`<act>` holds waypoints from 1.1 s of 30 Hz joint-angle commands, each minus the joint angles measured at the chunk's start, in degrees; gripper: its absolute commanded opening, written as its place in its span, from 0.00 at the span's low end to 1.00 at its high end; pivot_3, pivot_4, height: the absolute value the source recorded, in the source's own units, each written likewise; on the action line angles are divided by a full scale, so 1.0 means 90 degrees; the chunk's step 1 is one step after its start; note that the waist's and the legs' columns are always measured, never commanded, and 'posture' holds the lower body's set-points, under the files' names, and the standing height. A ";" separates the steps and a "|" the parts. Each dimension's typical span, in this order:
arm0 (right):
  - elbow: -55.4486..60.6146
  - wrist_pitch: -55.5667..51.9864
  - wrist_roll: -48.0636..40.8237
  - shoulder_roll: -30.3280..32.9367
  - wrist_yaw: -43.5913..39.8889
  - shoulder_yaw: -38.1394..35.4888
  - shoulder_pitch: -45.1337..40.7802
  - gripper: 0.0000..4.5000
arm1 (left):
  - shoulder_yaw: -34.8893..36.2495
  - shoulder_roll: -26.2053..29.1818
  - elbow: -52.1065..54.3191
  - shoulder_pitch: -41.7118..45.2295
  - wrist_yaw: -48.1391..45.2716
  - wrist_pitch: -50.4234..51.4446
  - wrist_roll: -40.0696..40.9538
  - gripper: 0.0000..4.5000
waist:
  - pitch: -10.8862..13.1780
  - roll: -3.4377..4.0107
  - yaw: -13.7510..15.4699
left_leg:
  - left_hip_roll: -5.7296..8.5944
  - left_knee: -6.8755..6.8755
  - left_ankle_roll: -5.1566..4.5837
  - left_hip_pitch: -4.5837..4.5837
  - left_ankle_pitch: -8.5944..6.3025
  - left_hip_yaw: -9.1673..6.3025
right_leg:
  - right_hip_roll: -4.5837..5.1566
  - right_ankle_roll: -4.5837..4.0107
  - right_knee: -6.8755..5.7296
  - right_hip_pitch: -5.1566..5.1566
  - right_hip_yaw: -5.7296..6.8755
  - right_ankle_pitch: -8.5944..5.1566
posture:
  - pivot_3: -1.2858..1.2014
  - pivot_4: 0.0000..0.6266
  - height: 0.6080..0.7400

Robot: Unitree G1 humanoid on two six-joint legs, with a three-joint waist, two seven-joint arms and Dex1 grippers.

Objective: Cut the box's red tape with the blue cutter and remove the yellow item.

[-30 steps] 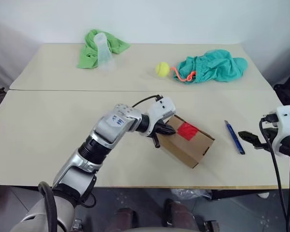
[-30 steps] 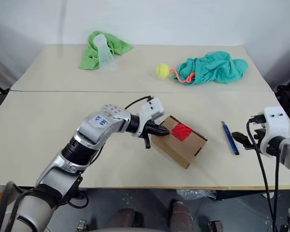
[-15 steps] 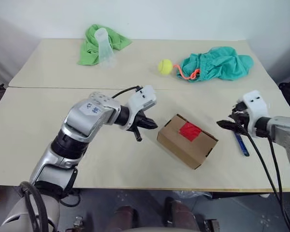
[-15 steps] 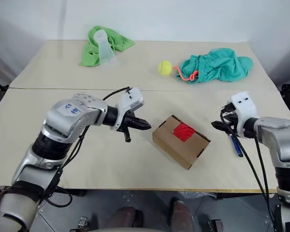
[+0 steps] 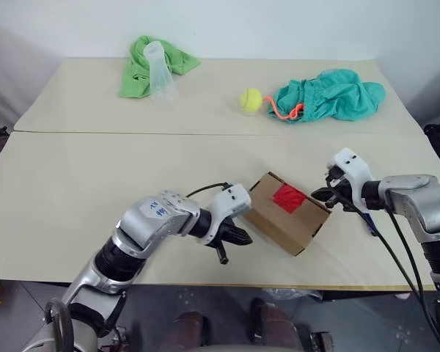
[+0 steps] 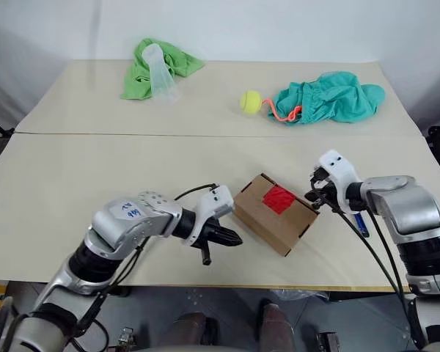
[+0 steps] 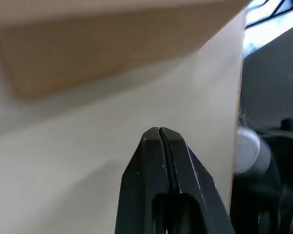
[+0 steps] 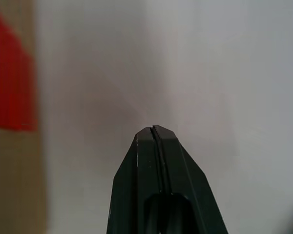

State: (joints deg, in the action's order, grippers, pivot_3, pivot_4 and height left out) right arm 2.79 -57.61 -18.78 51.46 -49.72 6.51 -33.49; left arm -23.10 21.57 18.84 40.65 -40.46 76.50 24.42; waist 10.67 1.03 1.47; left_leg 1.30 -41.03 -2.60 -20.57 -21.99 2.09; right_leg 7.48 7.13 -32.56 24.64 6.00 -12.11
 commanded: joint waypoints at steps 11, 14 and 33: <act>0.2593 -0.1768 -0.0982 0.0035 0.0492 -0.0597 0.0812 0.00 | 0.0133 -0.0274 -0.1655 0.0652 0.0535 -0.1401 -0.0715 0.00 | 0.0001 -0.0002 0.0004 | 0.0002 -0.0010 0.0006 0.0010 0.0001 0.0000 | 0.0006 -0.0003 -0.0021 -0.0001 -0.0004 -0.0001 | 0.52 0.24 1.00; 0.2576 -0.1872 -0.0966 -0.0231 0.0811 -0.0642 0.0754 0.00 | 0.0089 -0.0279 -0.1989 0.0813 0.0455 -0.1663 -0.0848 0.00 | 0.0001 -0.0003 0.0003 | 0.0003 -0.0009 0.0006 0.0010 0.0001 0.0001 | 0.0006 -0.0004 -0.0020 -0.0001 -0.0004 -0.0001 | 0.52 0.24 1.00; 0.2204 -0.1831 -0.0930 -0.0447 0.1362 -0.0512 0.0355 0.00 | 0.0025 -0.0682 -0.3103 0.1198 0.0254 -0.2576 -0.1403 0.00 | 0.0002 -0.0003 0.0003 | 0.0007 -0.0004 -0.0001 0.0004 0.0002 0.0004 | 0.0006 -0.0003 -0.0019 0.0005 -0.0003 0.0000 | 0.52 0.24 1.00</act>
State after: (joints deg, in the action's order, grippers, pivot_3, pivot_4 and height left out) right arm 22.00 -74.81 -26.98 47.33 -37.76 2.35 -29.16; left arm -23.21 15.82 -9.85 50.04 -37.43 54.69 12.55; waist 10.69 1.00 1.50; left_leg 1.37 -41.06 -2.61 -20.54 -21.97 2.13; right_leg 7.53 7.10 -32.73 24.68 5.97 -12.12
